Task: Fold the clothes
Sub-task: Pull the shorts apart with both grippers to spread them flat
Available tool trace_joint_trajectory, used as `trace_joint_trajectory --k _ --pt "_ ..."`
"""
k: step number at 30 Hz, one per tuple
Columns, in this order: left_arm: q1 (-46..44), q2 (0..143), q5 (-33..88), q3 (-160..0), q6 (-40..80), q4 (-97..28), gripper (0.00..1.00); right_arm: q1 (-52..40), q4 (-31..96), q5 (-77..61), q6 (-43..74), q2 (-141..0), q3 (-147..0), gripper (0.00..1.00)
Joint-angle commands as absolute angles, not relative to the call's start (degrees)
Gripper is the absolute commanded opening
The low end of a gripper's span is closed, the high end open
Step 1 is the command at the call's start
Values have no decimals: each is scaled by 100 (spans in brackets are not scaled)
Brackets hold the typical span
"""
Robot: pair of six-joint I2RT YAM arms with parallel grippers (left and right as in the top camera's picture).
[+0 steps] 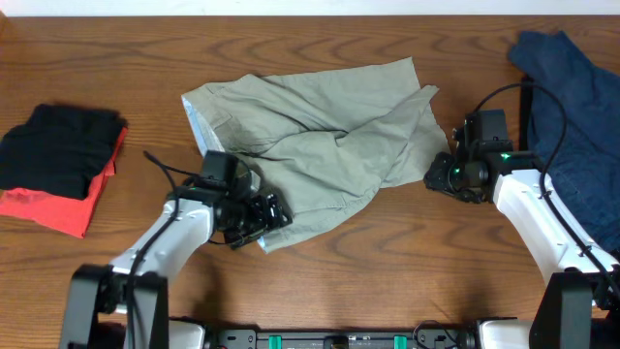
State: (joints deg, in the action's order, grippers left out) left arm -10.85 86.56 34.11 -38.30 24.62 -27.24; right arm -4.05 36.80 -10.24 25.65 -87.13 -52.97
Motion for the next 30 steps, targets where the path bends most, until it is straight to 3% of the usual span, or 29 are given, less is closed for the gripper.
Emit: trace_joint_trajectory --k 1,3,4,10,17,24,30 --pt "-1118 8923 3238 -3758 2602 -2709 61 -469 3474 -967 2523 -8691 -5310 41" --pt "-1116 8949 3238 -3758 2596 -2740 19 -469 3229 -965 2523 -8691 -5310 43" --pt "-1105 8934 3240 -3763 2523 -2803 6 -469 3068 -965 2523 -8691 -5310 45" --pt "-552 8589 3133 -3872 2003 -3763 6 -469 2097 -965 2523 -8761 -5310 52" --pt "720 7752 2998 -3957 2016 -4252 6 -495 1485 -1098 2742 -9207 -5310 53" --pt "801 7566 2943 -3957 2014 -4237 6 -495 1487 -1100 3439 -10007 -5310 53" --pt "801 7566 2886 -3957 2010 -4235 6 -491 650 -1096 3767 -10530 -5310 54"
